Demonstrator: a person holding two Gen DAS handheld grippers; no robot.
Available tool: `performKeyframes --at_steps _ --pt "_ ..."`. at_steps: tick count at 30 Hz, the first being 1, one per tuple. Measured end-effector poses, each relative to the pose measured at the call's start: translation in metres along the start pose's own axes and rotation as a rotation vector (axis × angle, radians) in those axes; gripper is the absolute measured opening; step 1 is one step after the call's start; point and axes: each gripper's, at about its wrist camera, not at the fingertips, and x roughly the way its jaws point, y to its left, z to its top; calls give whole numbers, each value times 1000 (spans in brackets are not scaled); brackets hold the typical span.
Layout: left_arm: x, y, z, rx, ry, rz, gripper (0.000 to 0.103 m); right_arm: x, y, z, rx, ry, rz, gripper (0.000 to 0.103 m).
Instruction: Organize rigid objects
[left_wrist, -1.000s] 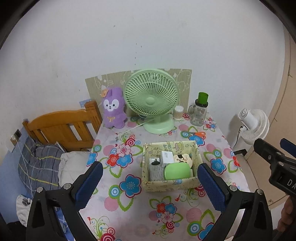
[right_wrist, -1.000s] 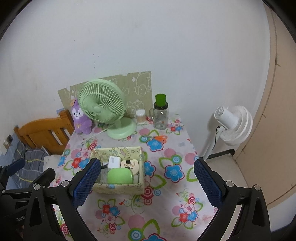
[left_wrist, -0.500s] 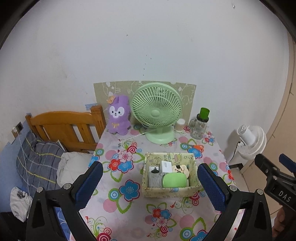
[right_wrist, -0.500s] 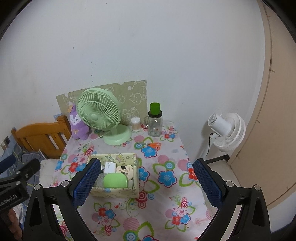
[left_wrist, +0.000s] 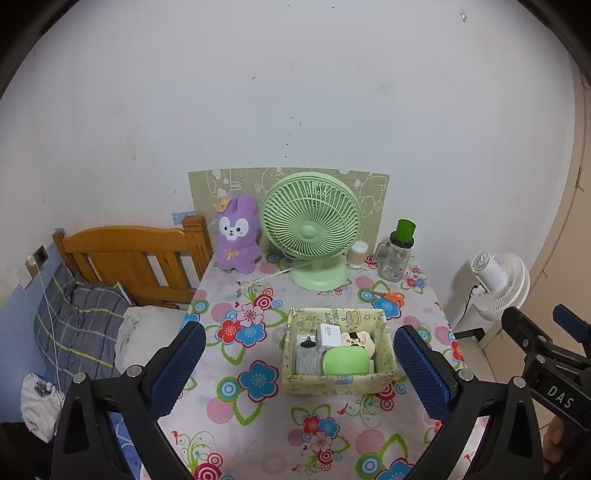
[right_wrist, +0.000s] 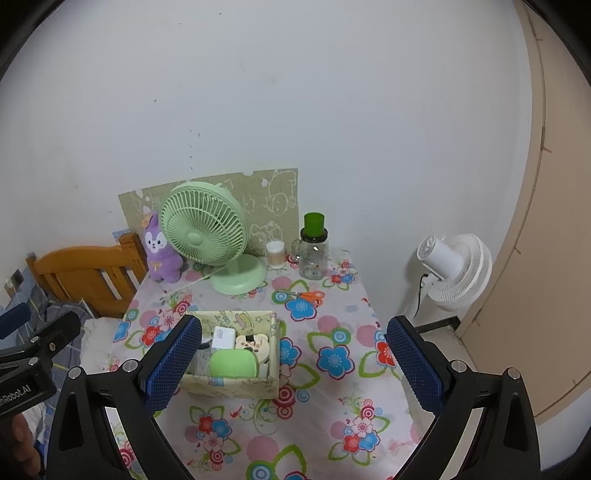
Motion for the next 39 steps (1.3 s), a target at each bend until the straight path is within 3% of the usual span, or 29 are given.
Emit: performKeyframes --at_steps 39 --pt "-1 2 -3 13 -14 -21 103 -9 9 0 -31 -29 -31 102"
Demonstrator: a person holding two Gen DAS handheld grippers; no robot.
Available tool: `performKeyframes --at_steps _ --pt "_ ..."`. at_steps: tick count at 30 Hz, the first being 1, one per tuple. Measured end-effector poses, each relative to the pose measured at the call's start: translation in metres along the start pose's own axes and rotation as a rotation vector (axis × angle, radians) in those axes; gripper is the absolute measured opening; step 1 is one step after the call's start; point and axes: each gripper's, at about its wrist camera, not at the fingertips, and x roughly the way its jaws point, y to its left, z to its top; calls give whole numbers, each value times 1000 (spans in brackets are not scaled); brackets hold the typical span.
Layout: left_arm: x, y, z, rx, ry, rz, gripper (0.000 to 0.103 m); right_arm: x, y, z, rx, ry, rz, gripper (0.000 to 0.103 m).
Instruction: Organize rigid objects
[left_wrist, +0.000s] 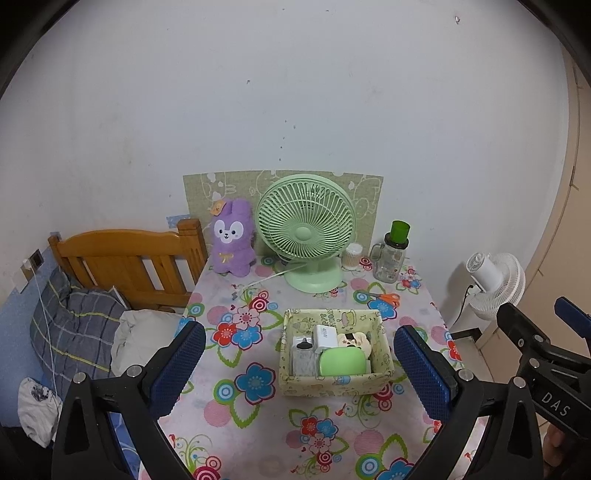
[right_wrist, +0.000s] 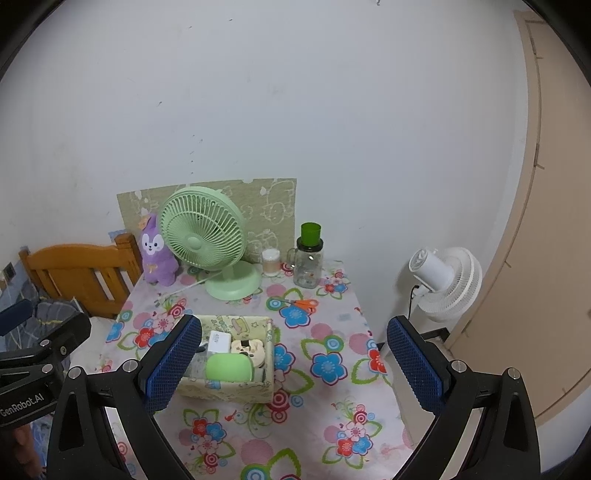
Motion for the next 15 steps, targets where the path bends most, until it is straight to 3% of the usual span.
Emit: performKeyframes --at_steps 15 --pt "3 3 -4 4 9 -1 103 2 8 0 -10 -4 5 102"
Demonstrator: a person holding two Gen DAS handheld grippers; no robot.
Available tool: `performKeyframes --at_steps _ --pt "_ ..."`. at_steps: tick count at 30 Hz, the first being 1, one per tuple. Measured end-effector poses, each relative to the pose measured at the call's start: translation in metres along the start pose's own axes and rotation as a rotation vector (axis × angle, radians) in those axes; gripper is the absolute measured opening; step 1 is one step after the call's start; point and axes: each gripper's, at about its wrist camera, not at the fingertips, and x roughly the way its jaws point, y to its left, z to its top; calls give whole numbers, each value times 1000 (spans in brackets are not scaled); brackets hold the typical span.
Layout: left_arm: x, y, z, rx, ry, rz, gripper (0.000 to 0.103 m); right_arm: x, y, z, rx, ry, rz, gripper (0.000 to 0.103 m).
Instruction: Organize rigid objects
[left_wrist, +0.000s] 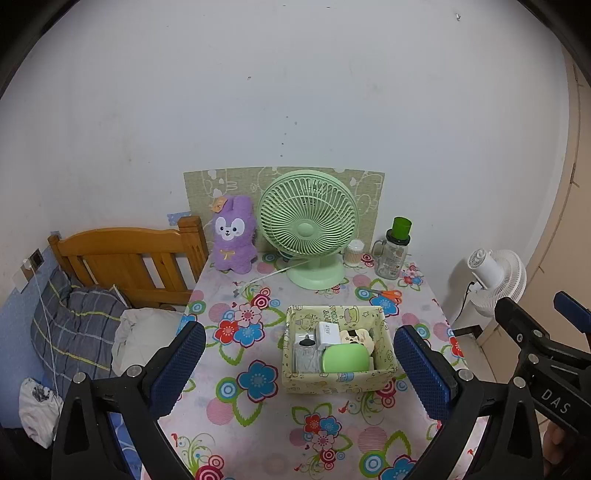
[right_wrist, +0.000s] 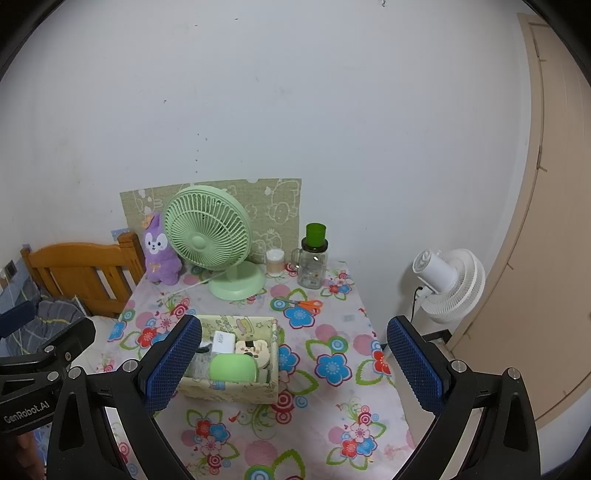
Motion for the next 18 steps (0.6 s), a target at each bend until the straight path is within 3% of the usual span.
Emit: performKeyframes --at_steps 18 --pt "-2 -2 3 23 -17 -5 103 0 1 2 -5 2 1 102"
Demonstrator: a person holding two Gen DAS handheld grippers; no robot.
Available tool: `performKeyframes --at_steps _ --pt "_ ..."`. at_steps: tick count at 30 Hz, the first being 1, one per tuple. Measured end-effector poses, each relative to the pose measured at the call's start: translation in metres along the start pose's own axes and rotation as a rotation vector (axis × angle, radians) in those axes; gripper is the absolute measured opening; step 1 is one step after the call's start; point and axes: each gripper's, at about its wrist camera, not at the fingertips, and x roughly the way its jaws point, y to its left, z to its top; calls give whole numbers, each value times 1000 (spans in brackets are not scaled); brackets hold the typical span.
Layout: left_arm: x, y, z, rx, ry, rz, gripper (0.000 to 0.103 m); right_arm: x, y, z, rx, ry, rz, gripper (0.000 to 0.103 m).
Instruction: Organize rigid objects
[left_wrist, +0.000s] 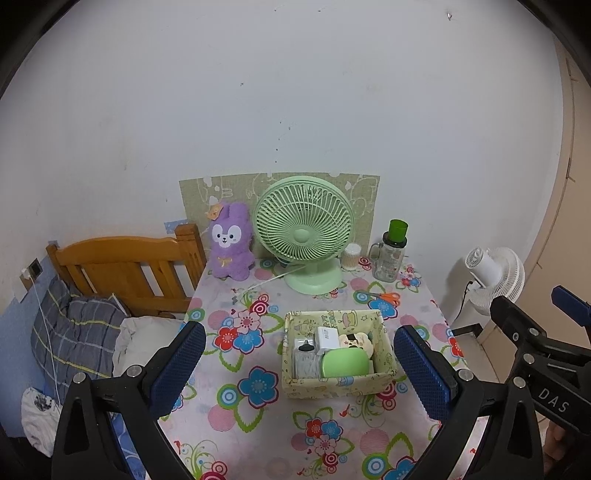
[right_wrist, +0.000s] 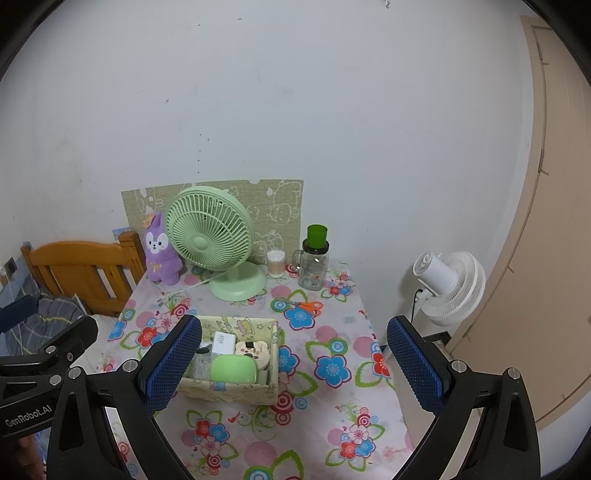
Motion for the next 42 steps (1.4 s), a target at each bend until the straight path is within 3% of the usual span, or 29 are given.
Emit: performKeyframes --at_steps 42 --pt "9 -7 10 23 11 -22 103 4 -7 5 52 25 10 102"
